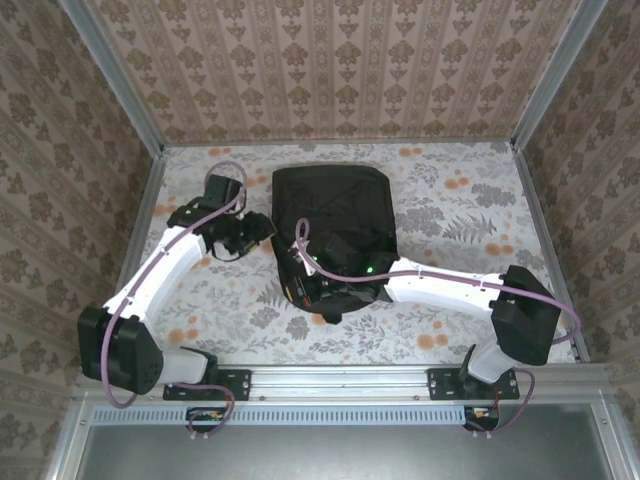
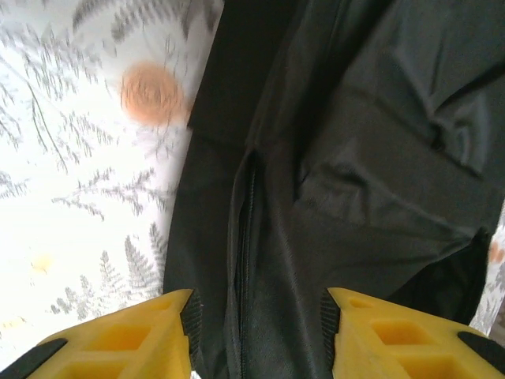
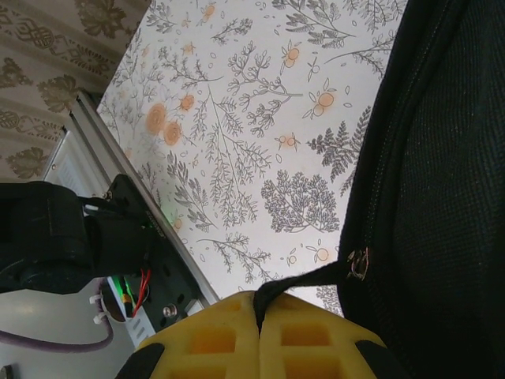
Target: Pack the student bag
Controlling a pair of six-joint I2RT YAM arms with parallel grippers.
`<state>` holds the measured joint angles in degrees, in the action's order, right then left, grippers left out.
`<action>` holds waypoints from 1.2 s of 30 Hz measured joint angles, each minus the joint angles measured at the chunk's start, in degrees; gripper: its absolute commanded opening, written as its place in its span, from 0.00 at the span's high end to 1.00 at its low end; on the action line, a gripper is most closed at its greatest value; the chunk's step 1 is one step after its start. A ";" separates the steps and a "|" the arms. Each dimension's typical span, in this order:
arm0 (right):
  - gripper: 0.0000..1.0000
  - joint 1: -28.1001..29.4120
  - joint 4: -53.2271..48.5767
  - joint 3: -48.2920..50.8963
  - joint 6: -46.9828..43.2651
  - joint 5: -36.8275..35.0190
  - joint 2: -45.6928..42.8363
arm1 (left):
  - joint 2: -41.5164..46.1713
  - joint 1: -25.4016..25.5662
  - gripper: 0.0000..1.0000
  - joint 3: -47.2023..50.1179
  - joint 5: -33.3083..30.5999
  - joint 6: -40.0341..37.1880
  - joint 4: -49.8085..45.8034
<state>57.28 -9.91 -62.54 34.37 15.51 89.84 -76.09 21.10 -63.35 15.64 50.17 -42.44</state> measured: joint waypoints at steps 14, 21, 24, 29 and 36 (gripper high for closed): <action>1.00 -0.15 6.21 4.02 3.39 0.55 -2.21 | -0.96 2.82 0.65 4.94 -1.53 2.45 0.24; 1.00 -0.42 7.43 4.59 4.09 2.21 -2.23 | -0.42 2.82 0.62 6.51 -1.49 2.78 3.19; 1.00 -0.42 8.11 4.90 4.68 3.02 -2.23 | -0.44 2.82 0.64 6.51 -1.27 2.78 5.22; 1.00 -0.46 8.98 5.33 5.11 3.23 -2.23 | -0.76 2.82 0.73 7.50 -0.24 2.86 8.92; 1.00 -0.74 10.21 6.19 6.38 3.45 -2.23 | -3.10 2.60 0.78 9.05 0.04 2.97 11.32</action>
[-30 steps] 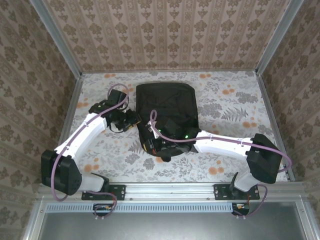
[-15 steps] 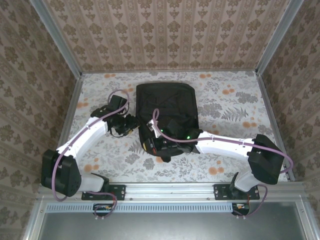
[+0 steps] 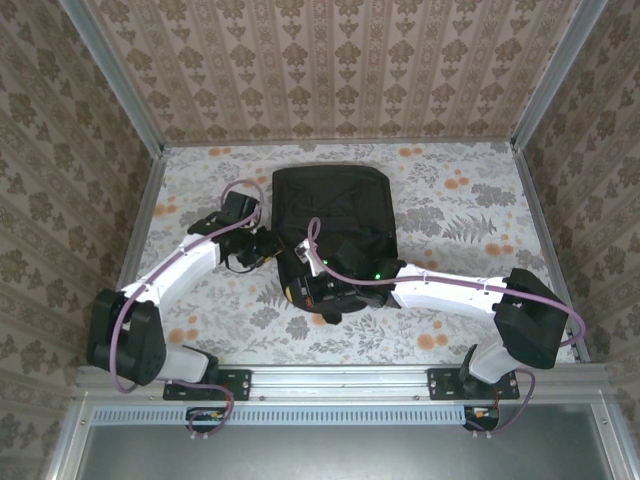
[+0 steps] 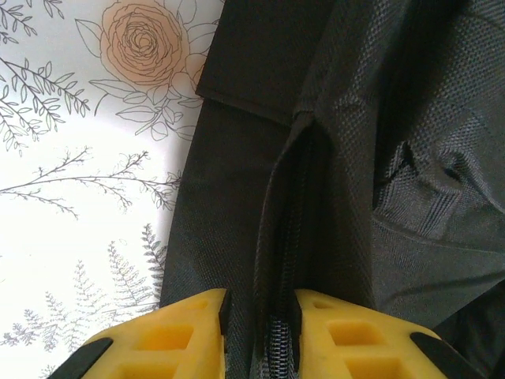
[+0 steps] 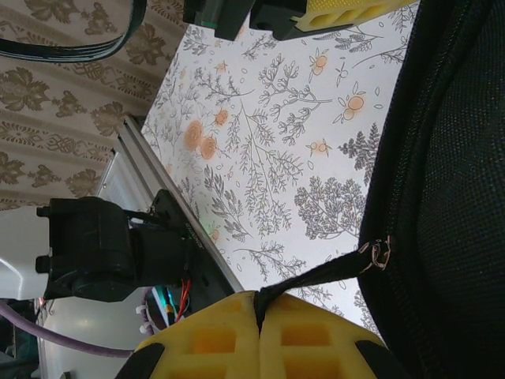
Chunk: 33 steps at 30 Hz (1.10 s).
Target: Pack the student bag
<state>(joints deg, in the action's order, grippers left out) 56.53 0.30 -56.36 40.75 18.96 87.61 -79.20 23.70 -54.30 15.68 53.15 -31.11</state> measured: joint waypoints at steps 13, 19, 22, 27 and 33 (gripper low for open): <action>1.00 -0.04 -1.92 2.03 1.40 -0.74 -1.90 | -0.20 -2.23 1.00 -0.87 -2.40 -2.47 -1.20; 1.00 -0.15 -5.27 3.63 1.51 -2.21 -4.83 | 0.42 -4.00 1.00 -0.87 -1.95 -4.24 -2.49; 1.00 -0.20 -7.26 4.50 1.49 -2.69 -6.97 | 0.63 -4.72 1.00 -0.87 -1.79 -5.14 -2.91; 1.00 -0.50 -9.75 5.01 1.36 -3.58 -9.40 | 0.72 -5.25 1.00 -0.87 -1.36 -6.32 -3.39; 1.00 -0.96 -10.82 5.35 1.29 -3.61 -10.21 | 0.72 -5.42 0.90 -1.03 -0.90 -7.93 -3.82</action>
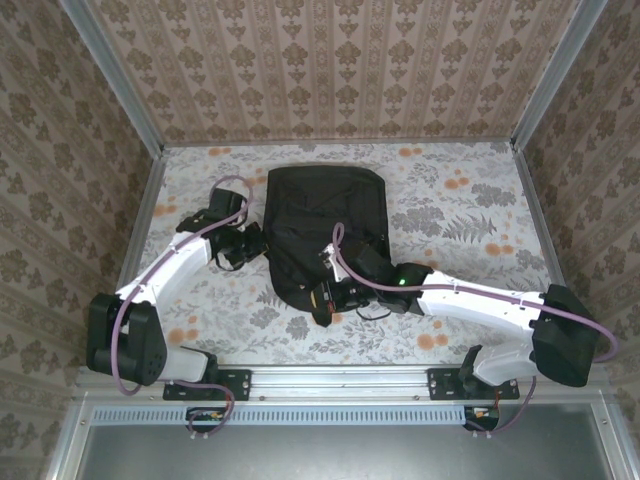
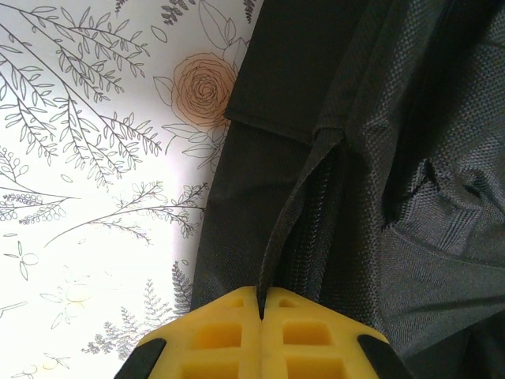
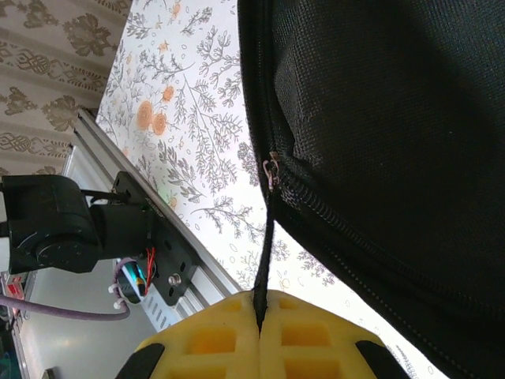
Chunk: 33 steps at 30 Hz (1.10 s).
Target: Pack the student bag
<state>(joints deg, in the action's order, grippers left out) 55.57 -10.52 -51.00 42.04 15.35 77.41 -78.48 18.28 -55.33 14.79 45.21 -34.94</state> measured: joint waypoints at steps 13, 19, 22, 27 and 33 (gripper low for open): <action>1.00 0.02 4.81 -6.40 5.40 10.73 13.53 | 13.00 3.26 0.53 0.35 -1.03 -0.83 -9.92; 1.00 0.02 6.03 -7.52 6.60 12.83 15.26 | 16.04 7.32 0.50 5.44 -0.46 3.13 -11.65; 1.00 0.02 6.08 -7.56 6.62 13.46 15.26 | 14.95 9.46 0.50 5.77 -0.63 4.74 -11.63; 1.00 0.02 6.08 -7.56 6.62 13.62 15.23 | 9.53 13.07 0.56 5.09 -0.68 7.39 -11.13; 1.00 0.02 6.14 -7.56 6.62 13.62 15.23 | 5.88 15.37 0.78 2.45 -1.16 9.62 -10.88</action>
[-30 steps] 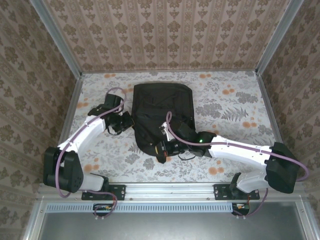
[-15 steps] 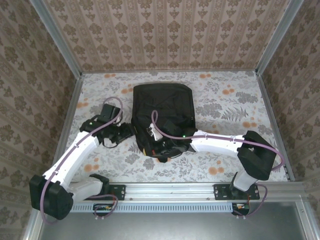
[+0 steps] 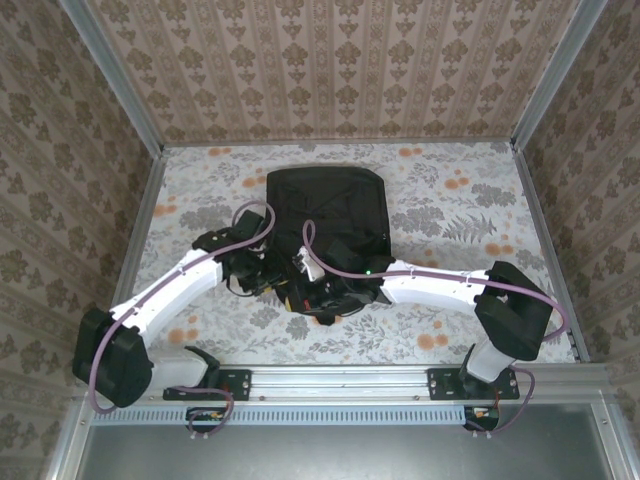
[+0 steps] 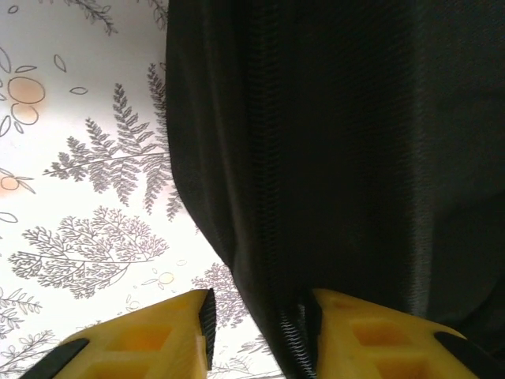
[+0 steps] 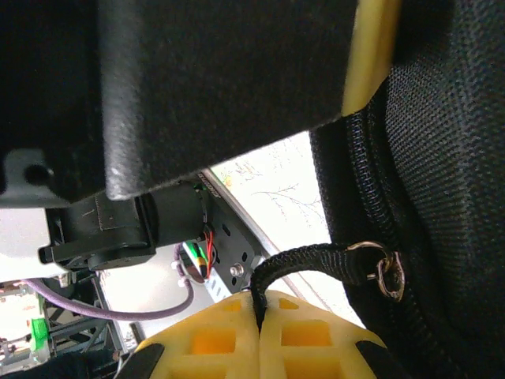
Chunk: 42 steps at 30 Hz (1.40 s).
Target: Pack the student bag
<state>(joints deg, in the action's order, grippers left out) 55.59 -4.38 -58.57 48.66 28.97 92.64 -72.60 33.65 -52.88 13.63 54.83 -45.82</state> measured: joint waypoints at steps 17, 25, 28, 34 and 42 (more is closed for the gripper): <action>1.00 -1.81 -7.02 -0.31 -0.04 -2.03 -3.32 | -2.08 -0.74 1.00 -5.55 -0.85 -1.29 -7.39; 1.00 -3.72 -9.20 1.68 -0.04 -2.40 -6.95 | -1.92 -3.37 1.00 -5.60 -1.27 -3.82 -10.01; 1.00 -3.76 -10.01 2.21 -0.07 -2.45 -7.41 | -1.64 -4.07 1.00 -5.62 -1.14 -4.55 -10.36; 1.00 -4.37 -10.45 2.97 -0.44 -2.40 -7.85 | -0.04 -5.97 1.00 -5.60 -0.28 -6.10 -10.91; 1.00 -6.08 -11.61 3.96 -1.01 -2.36 -8.39 | 1.11 -8.15 1.00 -4.85 -0.83 -8.44 -11.65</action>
<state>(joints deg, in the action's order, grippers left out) 49.52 -15.99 -54.61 47.66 26.61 84.25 -71.48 25.50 -57.74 12.80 46.39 -57.47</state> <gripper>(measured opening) 0.059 0.047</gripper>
